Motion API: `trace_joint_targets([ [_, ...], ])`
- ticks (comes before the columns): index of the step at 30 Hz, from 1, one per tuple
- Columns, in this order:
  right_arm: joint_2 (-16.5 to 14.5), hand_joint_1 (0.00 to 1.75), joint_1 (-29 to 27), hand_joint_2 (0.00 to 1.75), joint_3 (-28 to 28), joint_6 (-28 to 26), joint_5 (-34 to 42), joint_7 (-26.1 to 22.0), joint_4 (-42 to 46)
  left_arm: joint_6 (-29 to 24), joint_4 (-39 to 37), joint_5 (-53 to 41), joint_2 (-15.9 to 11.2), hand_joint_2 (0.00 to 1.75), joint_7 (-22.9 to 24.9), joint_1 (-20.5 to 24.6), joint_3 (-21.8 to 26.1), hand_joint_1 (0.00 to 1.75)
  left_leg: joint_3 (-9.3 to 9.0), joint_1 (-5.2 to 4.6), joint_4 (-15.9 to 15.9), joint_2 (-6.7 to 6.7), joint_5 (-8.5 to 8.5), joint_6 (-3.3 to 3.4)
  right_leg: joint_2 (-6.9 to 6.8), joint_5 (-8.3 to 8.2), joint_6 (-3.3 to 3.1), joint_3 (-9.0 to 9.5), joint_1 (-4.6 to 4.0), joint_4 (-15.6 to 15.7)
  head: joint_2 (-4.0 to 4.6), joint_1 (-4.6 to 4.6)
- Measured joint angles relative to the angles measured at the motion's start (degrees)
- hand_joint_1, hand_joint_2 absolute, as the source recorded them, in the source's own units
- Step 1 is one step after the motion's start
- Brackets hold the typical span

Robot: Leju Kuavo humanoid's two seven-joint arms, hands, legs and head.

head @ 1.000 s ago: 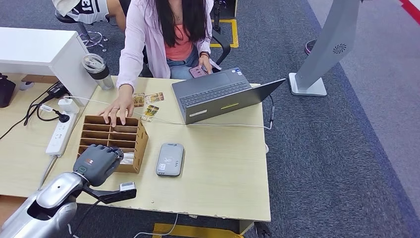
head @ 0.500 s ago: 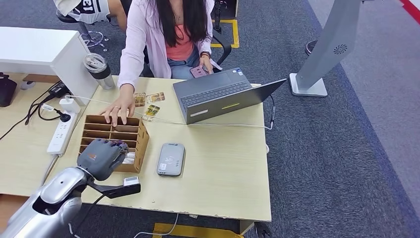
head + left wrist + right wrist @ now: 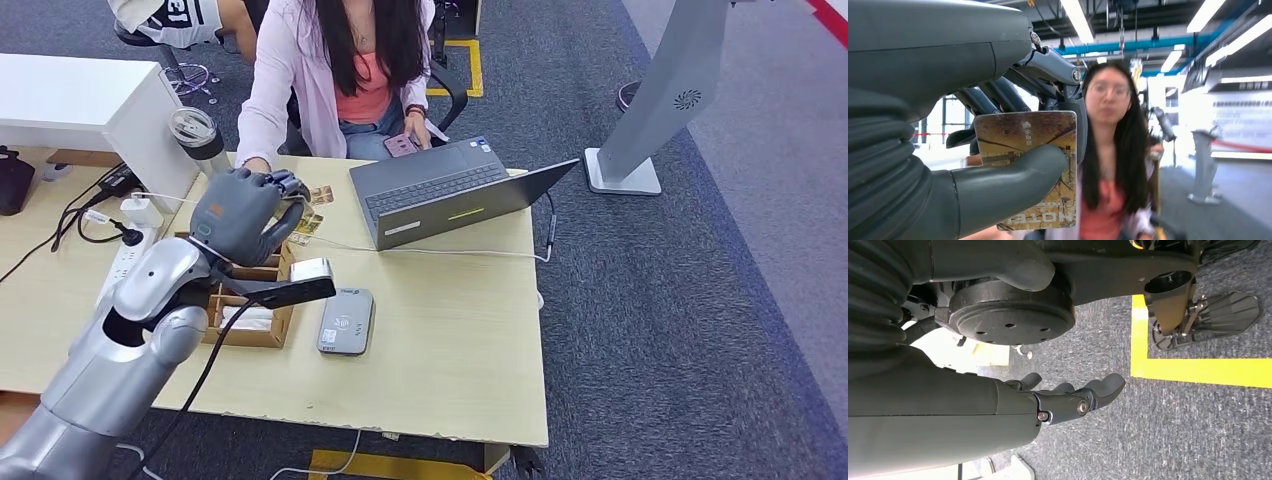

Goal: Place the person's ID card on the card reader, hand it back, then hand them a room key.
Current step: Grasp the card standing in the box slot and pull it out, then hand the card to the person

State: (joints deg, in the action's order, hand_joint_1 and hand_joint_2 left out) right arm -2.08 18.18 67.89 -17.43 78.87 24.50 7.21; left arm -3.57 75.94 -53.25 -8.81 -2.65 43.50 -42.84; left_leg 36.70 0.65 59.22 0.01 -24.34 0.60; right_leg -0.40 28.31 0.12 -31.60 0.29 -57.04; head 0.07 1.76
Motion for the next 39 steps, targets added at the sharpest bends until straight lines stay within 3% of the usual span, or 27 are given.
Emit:
trace_joint_targets([
  [6,-1.1,0.0,0.9,1.75,1.4,0.0,-2.0,1.6,0.0,-2.4,-1.4,-1.9,6.9,1.75,4.4,6.9,0.6,1.75,0.01,-0.01,0.0,0.01,0.0,0.0,-0.01,-0.01,0.01,0.0,0.0,0.0,0.0,0.0],
  [13,-3.0,0.0,2.9,1.75,4.0,-0.2,-3.8,3.5,0.2,-7.8,-15.2,-6.2,14.2,1.75,6.3,15.2,3.5,1.75,0.0,0.0,0.0,-0.02,0.06,0.07,0.03,-0.06,0.04,-0.01,0.0,0.0,0.0,-0.02],
  [18,-3.5,0.0,3.2,1.75,4.6,-0.2,-3.8,3.6,0.2,-8.7,-20.6,-6.4,16.2,1.75,5.7,16.8,4.5,1.75,0.0,-0.01,0.0,-0.03,0.05,0.06,0.05,-0.06,0.04,-0.01,0.0,0.0,0.0,-0.01],
  [26,-3.6,0.0,3.2,1.75,5.1,-0.2,-3.8,3.6,0.2,-8.8,-23.9,-6.4,17.2,1.75,5.7,17.2,4.9,1.75,0.02,-0.01,0.0,-0.04,0.05,0.06,0.06,-0.05,0.04,-0.02,0.0,0.0,0.0,-0.01],
  [30,-3.6,0.0,3.3,1.75,5.3,-0.1,-3.8,3.6,0.2,-8.8,-24.8,-6.5,17.3,1.75,5.7,17.3,5.2,0.0,0.02,-0.02,0.0,-0.03,0.05,0.06,0.06,-0.05,0.04,-0.02,0.0,0.0,0.0,0.01],
  [39,-3.7,0.0,3.3,1.75,5.5,0.0,-3.3,3.3,0.2,-9.5,-26.6,-6.9,17.5,1.75,5.5,17.2,6.3,0.0,0.02,-0.02,0.0,-0.03,0.05,0.06,0.06,-0.05,0.04,-0.01,0.0,0.0,0.0,-0.01],
])
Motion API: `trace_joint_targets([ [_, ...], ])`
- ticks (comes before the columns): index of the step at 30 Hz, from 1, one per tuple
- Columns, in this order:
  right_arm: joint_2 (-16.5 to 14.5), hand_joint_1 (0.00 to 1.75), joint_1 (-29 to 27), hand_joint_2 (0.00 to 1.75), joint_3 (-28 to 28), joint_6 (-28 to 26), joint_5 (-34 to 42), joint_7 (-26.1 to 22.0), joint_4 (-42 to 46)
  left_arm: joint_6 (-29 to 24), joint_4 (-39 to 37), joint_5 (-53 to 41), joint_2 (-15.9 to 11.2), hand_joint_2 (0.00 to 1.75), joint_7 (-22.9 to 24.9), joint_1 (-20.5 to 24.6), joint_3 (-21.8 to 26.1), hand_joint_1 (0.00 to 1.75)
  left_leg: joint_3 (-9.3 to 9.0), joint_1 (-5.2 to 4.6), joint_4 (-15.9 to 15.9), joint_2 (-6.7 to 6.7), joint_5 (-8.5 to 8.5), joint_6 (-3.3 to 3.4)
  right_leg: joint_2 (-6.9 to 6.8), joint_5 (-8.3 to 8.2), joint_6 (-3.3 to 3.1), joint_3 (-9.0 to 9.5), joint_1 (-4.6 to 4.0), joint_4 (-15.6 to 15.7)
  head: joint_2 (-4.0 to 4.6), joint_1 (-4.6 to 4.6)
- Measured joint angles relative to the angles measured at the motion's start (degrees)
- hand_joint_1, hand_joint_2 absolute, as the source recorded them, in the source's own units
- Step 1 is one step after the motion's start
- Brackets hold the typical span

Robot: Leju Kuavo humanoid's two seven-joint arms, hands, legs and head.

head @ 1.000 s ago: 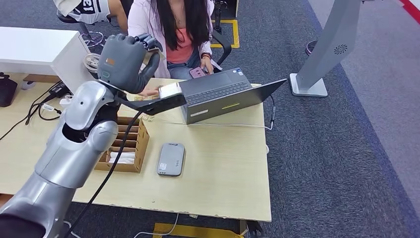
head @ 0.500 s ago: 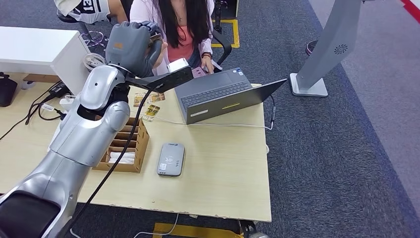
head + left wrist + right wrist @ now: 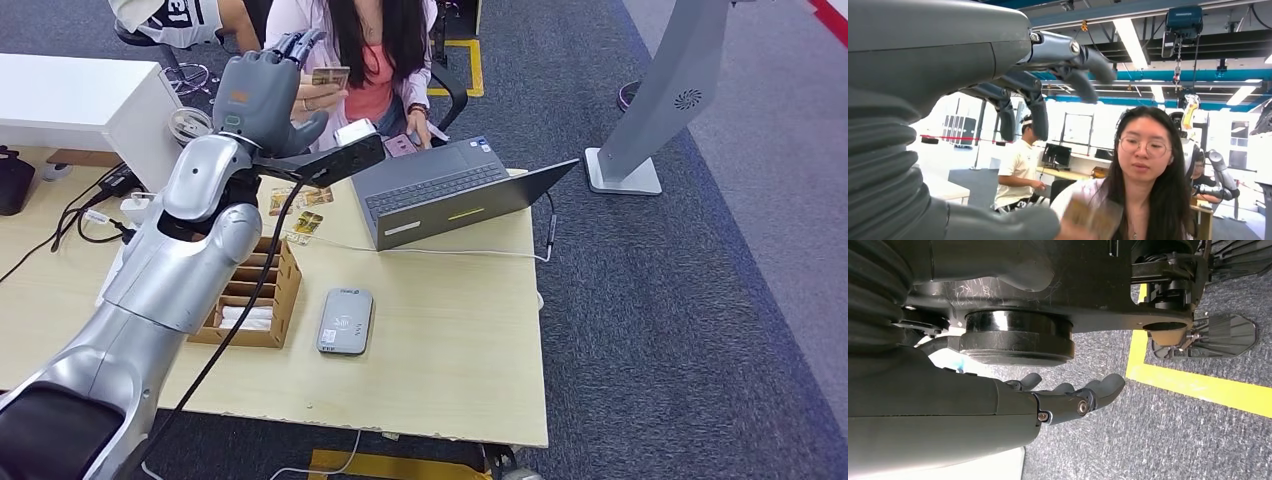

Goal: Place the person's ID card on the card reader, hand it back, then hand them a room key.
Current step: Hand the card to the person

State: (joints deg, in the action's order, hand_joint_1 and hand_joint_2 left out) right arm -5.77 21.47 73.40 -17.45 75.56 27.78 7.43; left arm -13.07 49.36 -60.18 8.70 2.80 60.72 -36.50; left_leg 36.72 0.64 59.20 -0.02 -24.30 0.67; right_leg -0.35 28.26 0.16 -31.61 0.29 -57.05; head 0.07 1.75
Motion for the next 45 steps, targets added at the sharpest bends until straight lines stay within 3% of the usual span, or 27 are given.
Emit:
trace_joint_targets([
  [7,0.0,0.0,-0.2,1.75,0.1,-0.1,0.3,-0.5,0.0,-9.6,3.4,3.3,-2.0,1.75,-6.5,-4.8,3.0,0.0,0.0,0.01,0.0,-0.02,0.0,0.0,0.02,0.0,0.0,0.01,0.0,0.0,0.0,0.01],
  [13,0.1,0.0,-0.5,1.75,0.1,-0.1,0.7,-1.3,-0.1,-10.3,10.4,11.2,-5.5,1.75,-14.4,-11.2,7.1,0.0,-0.01,0.0,-0.1,-0.05,0.0,-0.01,0.07,0.01,0.0,0.01,-0.02,0.0,0.0,-0.02],
  [15,0.3,0.0,-0.8,1.75,0.1,-0.1,1.2,-2.1,-0.1,-7.3,14.7,20.9,-7.0,1.75,-20.8,-15.1,9.5,0.0,-0.01,-0.01,-0.1,-0.08,-0.01,-0.01,0.11,0.02,0.0,0.01,-0.03,0.0,0.0,-0.02],
  [18,0.6,0.0,-1.5,1.75,0.0,-0.1,2.4,-3.8,-0.1,1.9,22.4,39.6,-10.0,1.75,-30.1,-22.7,15.4,0.0,-0.01,-0.01,-0.1,-0.22,-0.06,-0.04,0.28,0.04,-0.02,-0.02,-0.03,0.0,0.0,-0.01],
  [23,1.5,0.0,-2.8,1.75,-0.6,0.0,3.8,-6.2,-0.3,19.2,28.3,59.2,-15.2,1.75,-37.9,-32.9,31.0,0.0,-0.06,0.06,-0.1,-0.34,-0.12,-0.11,0.37,0.13,-0.13,-0.08,-0.04,0.0,0.0,-0.07],
  [27,2.0,0.0,-3.2,1.75,-1.1,0.0,4.1,-6.6,-0.3,24.4,29.0,60.0,-16.9,1.75,-39.9,-36.9,40.5,0.0,-0.05,0.09,-0.1,-0.27,-0.11,-0.11,0.25,0.16,-0.15,-0.07,-0.06,0.0,0.0,-0.09],
  [31,2.2,0.0,-3.2,1.75,-1.3,0.0,4.1,-6.8,-0.3,25.3,29.6,61.3,-17.2,1.75,-38.4,-38.6,44.5,0.0,-0.02,0.05,-0.1,-0.24,-0.12,-0.11,0.23,0.14,-0.12,0.0,-0.08,0.0,0.0,-0.03],
  [34,2.4,0.0,-3.4,1.75,-1.4,0.1,4.2,-7.5,-0.3,29.0,29.1,68.7,-17.6,1.75,-37.0,-40.5,49.0,0.0,-0.05,0.01,-0.1,-0.35,-0.14,-0.11,0.35,0.12,-0.1,-0.02,-0.06,0.0,0.0,-0.01],
  [38,3.0,0.0,-3.9,1.75,-1.5,0.7,4.3,-8.7,-0.3,35.1,21.6,79.1,-19.2,0.0,-35.5,-42.8,59.2,0.0,-0.07,0.02,-0.1,-0.35,-0.17,-0.12,0.38,0.15,-0.13,-0.03,-0.05,0.0,0.0,0.03],
  [42,3.7,0.0,-4.0,0.0,-1.5,1.0,3.7,-8.8,-0.3,35.1,4.7,87.8,-21.7,0.0,-28.4,-44.2,71.0,0.0,-0.12,0.06,-0.2,-0.42,-0.26,-0.25,0.46,0.24,-0.26,-0.04,-0.07,0.0,0.0,-0.05],
  [45,4.0,0.0,-3.9,0.0,-1.4,1.1,3.0,-8.2,-0.3,30.4,-8.5,91.8,-23.1,0.0,-23.6,-46.7,78.9,0.0,-0.15,0.07,-0.2,-0.47,-0.31,-0.3,0.5,0.31,-0.3,-0.04,-0.07,0.0,0.0,-0.18],
])
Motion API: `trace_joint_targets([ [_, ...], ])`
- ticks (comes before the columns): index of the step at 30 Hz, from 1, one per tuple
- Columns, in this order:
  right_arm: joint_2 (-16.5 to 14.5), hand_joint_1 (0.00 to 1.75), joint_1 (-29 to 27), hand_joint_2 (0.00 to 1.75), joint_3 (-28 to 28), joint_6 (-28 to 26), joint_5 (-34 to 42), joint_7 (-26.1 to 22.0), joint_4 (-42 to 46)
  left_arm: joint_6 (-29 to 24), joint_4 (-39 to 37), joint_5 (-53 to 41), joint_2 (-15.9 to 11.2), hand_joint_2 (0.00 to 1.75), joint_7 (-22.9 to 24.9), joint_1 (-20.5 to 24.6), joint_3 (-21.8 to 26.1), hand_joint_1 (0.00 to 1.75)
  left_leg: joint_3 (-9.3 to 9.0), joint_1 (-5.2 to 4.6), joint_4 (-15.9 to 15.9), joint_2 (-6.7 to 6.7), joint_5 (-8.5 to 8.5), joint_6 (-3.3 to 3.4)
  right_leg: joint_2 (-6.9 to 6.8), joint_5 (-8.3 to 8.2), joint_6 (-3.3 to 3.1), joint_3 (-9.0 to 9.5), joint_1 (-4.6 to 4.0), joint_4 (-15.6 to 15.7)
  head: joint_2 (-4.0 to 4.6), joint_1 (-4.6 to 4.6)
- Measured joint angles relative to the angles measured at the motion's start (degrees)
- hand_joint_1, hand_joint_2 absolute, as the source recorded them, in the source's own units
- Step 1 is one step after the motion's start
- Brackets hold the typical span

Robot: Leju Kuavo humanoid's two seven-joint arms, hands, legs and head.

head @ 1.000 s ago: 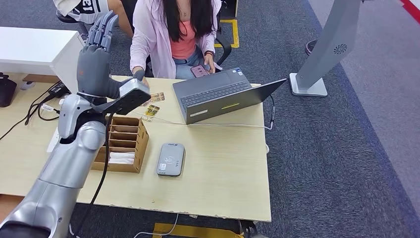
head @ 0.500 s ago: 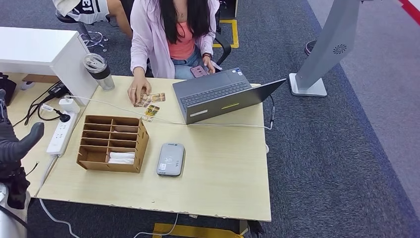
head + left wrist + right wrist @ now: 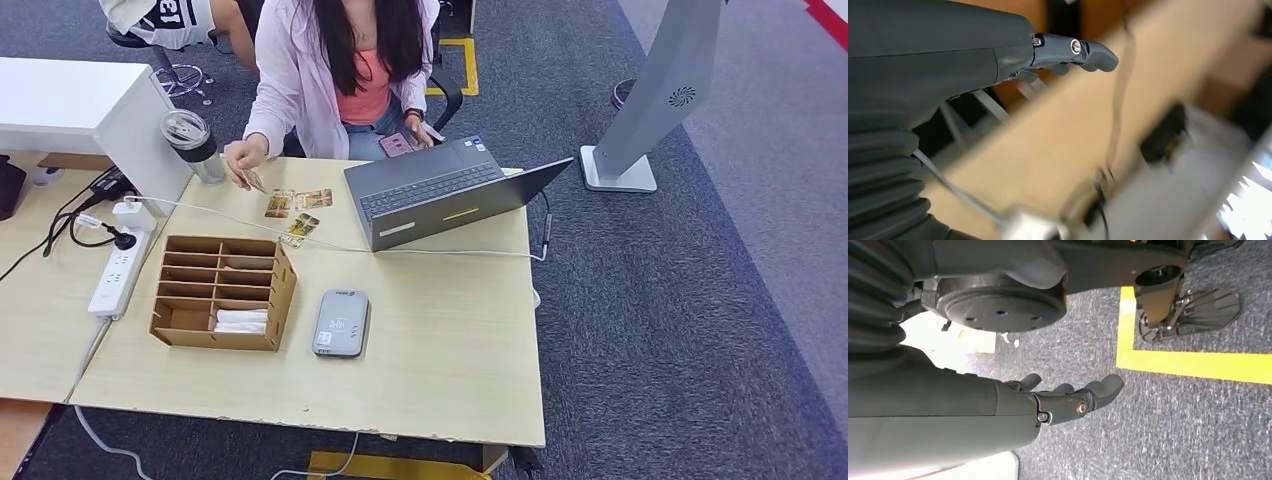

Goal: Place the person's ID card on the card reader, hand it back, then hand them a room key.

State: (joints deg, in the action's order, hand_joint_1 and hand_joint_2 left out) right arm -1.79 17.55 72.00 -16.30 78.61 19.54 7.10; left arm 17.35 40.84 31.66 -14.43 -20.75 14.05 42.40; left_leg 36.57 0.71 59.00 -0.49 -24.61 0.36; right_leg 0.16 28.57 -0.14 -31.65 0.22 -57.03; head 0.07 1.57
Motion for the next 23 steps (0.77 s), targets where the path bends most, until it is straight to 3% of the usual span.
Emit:
trace_joint_targets([
  [2,0.1,0.0,0.0,0.0,0.1,0.1,-0.1,0.4,0.0,-2.7,-6.6,0.8,-0.1,0.0,1.9,-2.1,3.5,0.0,0.05,0.0,0.0,0.06,-0.03,0.04,-0.08,0.07,0.07,0.0,0.01,0.0,0.0,0.03],
  [3,0.2,0.0,0.1,0.0,0.1,0.0,-0.2,0.5,0.0,-3.9,-9.3,1.0,0.0,0.44,2.9,-3.0,4.9,0.0,0.06,-0.01,0.0,0.1,-0.06,0.06,-0.13,0.1,0.1,0.02,0.01,0.0,0.0,0.08],
  [6,0.2,0.0,0.1,1.31,0.2,-0.1,-0.1,0.8,0.0,-7.5,-15.5,0.6,0.9,1.75,5.1,-5.4,7.9,0.0,0.07,-0.05,0.0,0.15,-0.11,0.13,-0.2,0.13,0.15,0.02,0.06,0.1,0.0,0.14],
  [7,0.2,0.0,0.2,1.75,0.2,-0.2,-0.1,0.9,0.0,-8.4,-16.9,0.1,1.4,1.75,5.2,-5.9,8.5,0.0,0.07,-0.05,0.0,0.16,-0.12,0.15,-0.23,0.14,0.17,0.03,0.07,0.1,0.0,0.16],
  [13,0.2,0.0,0.2,1.75,0.0,-0.1,-0.2,1.1,0.0,-11.8,-21.9,-3.3,3.5,1.75,5.1,-7.5,9.6,0.0,0.03,-0.05,0.1,0.2,-0.13,0.18,-0.28,0.14,0.24,0.06,0.08,0.1,0.0,0.29],
  [17,0.2,0.0,-1.0,1.75,-3.0,1.0,-4.2,0.0,0.6,-12.5,-22.9,-5.7,4.5,1.75,5.5,-8.4,8.8,0.0,0.01,-0.05,0.1,0.2,-0.13,0.18,-0.27,0.13,0.22,0.14,0.08,0.1,0.0,0.28],
  [21,0.2,0.0,-2.5,0.0,-7.0,2.1,-9.7,-1.4,1.4,-12.9,-23.3,-7.6,5.5,0.0,6.4,-9.4,7.0,0.0,0.01,-0.04,0.1,0.21,-0.13,0.17,-0.27,0.14,0.21,0.13,0.08,0.1,0.0,0.28],
  [23,0.2,0.0,-3.0,0.0,-8.6,2.5,-11.7,-2.0,1.7,-13.1,-23.4,-8.4,5.8,0.0,6.7,-9.7,6.2,0.0,0.01,-0.04,0.1,0.2,-0.14,0.17,-0.27,0.15,0.22,0.13,0.08,0.1,0.0,0.28],
])
